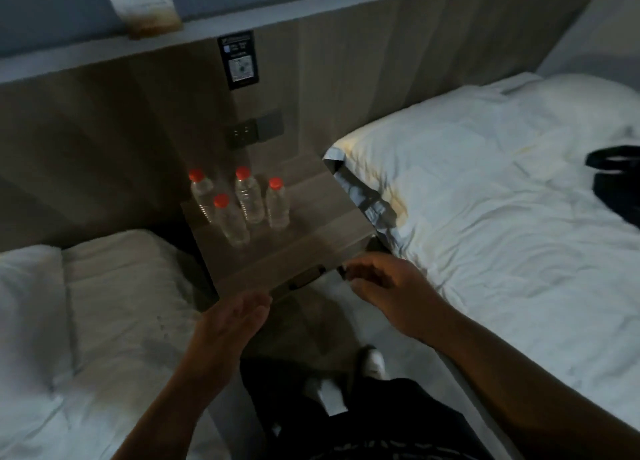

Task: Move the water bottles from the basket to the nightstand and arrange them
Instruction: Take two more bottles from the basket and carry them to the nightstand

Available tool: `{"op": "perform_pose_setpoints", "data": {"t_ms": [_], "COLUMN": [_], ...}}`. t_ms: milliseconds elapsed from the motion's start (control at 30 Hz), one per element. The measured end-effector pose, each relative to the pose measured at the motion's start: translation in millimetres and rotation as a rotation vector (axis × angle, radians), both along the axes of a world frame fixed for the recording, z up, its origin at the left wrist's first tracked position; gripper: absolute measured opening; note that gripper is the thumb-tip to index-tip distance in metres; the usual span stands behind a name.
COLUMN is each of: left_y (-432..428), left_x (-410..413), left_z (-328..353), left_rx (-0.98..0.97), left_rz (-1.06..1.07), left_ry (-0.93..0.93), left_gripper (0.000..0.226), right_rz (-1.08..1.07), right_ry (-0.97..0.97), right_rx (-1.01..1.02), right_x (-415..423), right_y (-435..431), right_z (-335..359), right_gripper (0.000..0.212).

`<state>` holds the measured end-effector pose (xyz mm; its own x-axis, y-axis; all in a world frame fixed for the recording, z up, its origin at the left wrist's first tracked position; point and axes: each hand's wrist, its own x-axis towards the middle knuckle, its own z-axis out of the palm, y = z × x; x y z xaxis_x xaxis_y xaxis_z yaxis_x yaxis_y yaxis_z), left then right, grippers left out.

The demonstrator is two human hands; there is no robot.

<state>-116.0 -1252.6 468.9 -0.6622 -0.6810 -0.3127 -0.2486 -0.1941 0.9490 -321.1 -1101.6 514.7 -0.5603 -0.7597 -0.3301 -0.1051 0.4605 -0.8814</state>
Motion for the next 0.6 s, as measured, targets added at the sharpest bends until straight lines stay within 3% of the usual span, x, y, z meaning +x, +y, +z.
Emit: {"op": "perform_pose_setpoints", "data": {"t_ms": [67, 133, 233, 433, 600], "left_y": [8.4, 18.5, 39.0, 122.0, 213.1], "left_x": [-10.5, -24.5, -51.4, -107.7, -130.8], "left_z": [2.8, 8.7, 16.2, 21.8, 24.7], "left_rx": [0.000, -0.007, -0.031, -0.051, -0.077], "left_rz": [-0.085, -0.203, -0.356, -0.604, -0.766], "left_ry": [-0.028, -0.042, -0.063, -0.072, -0.079], "left_gripper": [0.016, 0.020, 0.050, 0.035, 0.044], "right_rz": [-0.081, -0.168, -0.286, -0.560, -0.736], "right_ry": [0.008, 0.009, 0.006, -0.092, -0.137], "right_rx": [-0.016, -0.046, -0.065, -0.109, -0.146], "right_x": [-0.2, -1.5, -1.0, 18.3, 41.1], "right_y": [26.3, 59.5, 112.0, 215.7, 310.1], "right_z": [7.1, 11.1, 8.8, -2.6, -7.3], "right_gripper": [0.025, 0.033, 0.012, 0.011, 0.011]}}
